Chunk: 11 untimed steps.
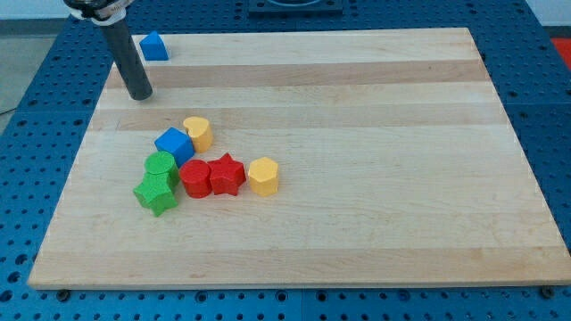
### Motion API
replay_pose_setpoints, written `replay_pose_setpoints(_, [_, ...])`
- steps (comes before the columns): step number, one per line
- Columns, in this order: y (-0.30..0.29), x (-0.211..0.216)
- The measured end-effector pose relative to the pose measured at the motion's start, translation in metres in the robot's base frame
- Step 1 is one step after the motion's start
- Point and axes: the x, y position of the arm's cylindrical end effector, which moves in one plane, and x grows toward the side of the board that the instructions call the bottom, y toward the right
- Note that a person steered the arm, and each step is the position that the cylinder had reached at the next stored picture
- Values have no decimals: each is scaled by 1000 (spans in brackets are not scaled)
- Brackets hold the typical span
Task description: Separate the green blocks
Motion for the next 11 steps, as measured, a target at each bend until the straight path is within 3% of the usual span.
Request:
replay_pose_setpoints(1, [-2, 71])
replay_pose_setpoints(3, [7, 132])
replay_pose_setpoints(4, [13, 198])
replay_pose_setpoints(5, [50, 228])
replay_pose_setpoints(7, [84, 185])
replay_pose_setpoints(9, [84, 204])
replay_pose_setpoints(10, [47, 238])
replay_pose_setpoints(11, [0, 229])
